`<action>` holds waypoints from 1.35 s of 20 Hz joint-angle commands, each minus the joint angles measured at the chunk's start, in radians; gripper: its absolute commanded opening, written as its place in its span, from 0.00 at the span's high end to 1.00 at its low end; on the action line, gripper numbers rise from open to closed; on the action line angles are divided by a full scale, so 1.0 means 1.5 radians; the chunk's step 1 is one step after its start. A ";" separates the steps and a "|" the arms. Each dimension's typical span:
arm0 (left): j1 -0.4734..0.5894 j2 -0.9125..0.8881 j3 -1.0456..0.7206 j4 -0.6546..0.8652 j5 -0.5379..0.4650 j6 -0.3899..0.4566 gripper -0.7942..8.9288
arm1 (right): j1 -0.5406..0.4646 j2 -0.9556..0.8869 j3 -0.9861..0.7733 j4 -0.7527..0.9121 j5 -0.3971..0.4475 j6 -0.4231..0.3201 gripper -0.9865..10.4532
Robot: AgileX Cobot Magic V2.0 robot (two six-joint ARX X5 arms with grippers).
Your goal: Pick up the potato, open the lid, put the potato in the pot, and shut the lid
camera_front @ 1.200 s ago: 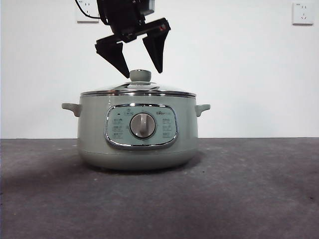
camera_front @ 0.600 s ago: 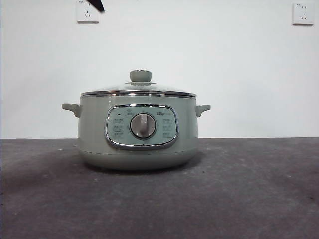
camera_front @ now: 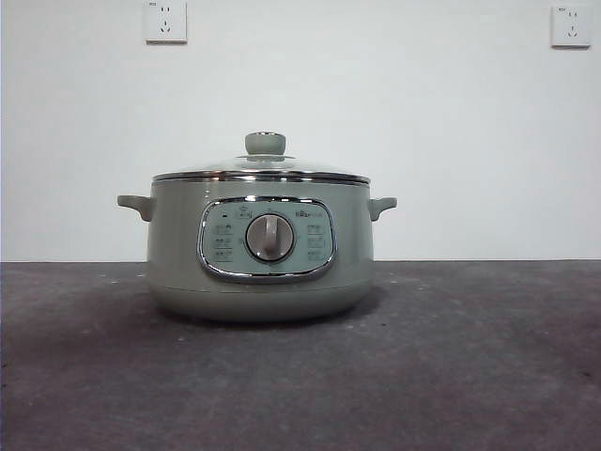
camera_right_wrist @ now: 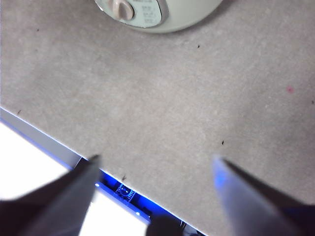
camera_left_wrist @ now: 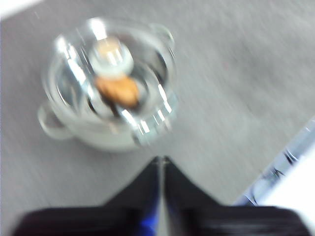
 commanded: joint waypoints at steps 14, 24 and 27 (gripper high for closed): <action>-0.009 -0.199 -0.106 0.001 0.001 -0.044 0.92 | 0.001 0.000 -0.007 0.007 0.054 0.004 0.93; 0.276 -0.256 -0.294 0.171 -0.019 0.157 0.92 | 0.001 0.000 -0.007 0.007 0.054 0.004 0.93; 0.368 -0.371 -0.556 0.476 0.002 0.157 0.92 | 0.001 0.000 -0.007 0.007 0.054 0.004 0.93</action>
